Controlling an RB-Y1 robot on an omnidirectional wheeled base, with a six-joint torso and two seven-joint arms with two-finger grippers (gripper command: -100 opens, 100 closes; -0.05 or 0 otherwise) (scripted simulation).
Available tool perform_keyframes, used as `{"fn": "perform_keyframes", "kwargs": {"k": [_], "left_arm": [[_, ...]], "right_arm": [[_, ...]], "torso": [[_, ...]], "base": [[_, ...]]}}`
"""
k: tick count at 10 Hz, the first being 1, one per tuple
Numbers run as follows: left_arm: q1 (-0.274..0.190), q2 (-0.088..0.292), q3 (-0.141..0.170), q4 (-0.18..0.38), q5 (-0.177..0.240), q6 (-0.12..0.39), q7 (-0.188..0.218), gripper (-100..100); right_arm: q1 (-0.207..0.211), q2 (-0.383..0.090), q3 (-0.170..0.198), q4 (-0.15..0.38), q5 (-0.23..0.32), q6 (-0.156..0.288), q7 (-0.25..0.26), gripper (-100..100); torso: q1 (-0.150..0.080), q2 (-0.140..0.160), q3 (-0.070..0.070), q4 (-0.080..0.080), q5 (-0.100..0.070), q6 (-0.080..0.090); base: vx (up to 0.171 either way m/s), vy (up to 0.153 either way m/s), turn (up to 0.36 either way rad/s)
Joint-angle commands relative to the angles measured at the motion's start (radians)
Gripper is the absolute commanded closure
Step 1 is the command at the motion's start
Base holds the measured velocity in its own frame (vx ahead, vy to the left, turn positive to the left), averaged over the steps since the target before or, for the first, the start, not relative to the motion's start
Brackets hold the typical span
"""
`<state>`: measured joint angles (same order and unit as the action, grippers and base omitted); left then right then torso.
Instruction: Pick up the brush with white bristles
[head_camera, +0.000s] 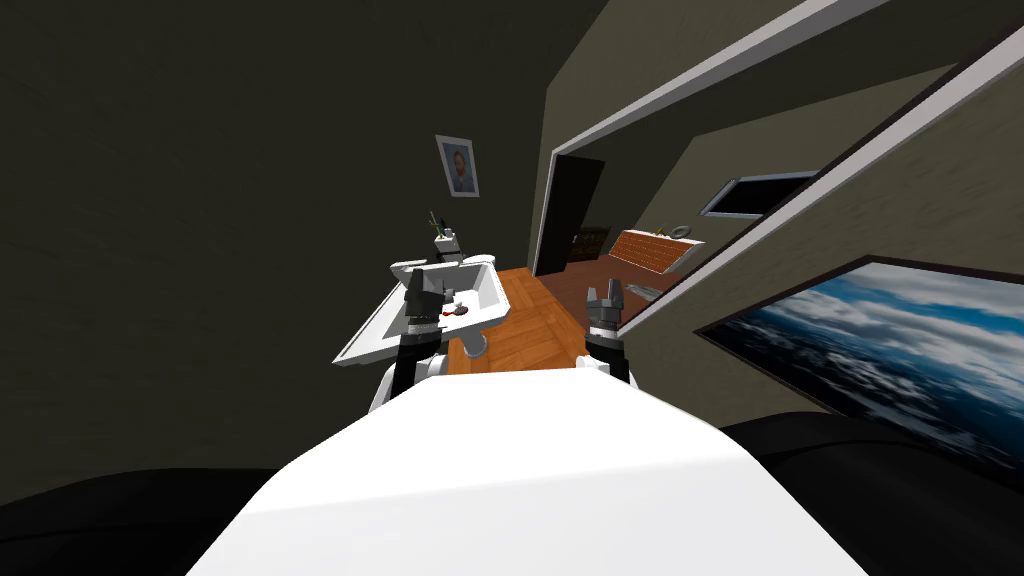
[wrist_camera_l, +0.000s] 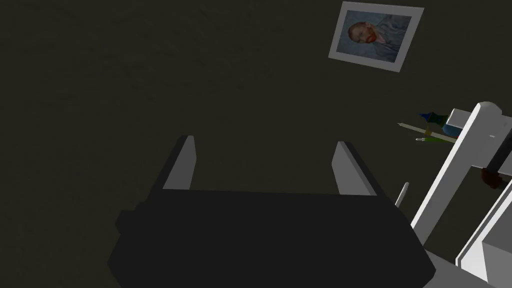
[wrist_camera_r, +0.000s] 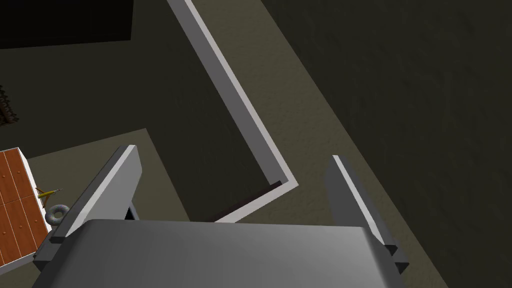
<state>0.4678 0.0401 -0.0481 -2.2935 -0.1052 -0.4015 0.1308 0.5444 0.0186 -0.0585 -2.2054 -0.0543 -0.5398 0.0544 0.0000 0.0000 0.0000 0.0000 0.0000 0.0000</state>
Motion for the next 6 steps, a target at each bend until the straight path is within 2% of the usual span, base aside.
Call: {"fn": "perform_keyframes", "kwargs": {"k": [1,4,6], "left_arm": [[-0.008,0.034,0.001,0.004,0.002,0.028,0.001,-100],[-0.032,0.076,0.004,0.023,0.005,0.105,0.004,-100],[-0.057,0.1,0.006,0.043,0.008,0.167,0.008,-100]], "right_arm": [[0.0,0.0,0.0,0.0,0.0,0.0,0.0,0],[0.0,0.0,0.0,0.0,0.0,0.0,0.0,0],[0.0,0.0,0.0,0.0,0.0,0.0,0.0,0]], "torso": [[0.0,0.0,0.0,0.0,0.0,0.0],[-0.007,-0.003,-0.002,-0.001,-0.001,0.0],[-0.009,-0.002,-0.001,-0.001,-0.002,0.0]], "base": [[0.026,-0.049,0.006],[0.043,-0.105,0.024],[0.024,-0.137,0.039]]}}
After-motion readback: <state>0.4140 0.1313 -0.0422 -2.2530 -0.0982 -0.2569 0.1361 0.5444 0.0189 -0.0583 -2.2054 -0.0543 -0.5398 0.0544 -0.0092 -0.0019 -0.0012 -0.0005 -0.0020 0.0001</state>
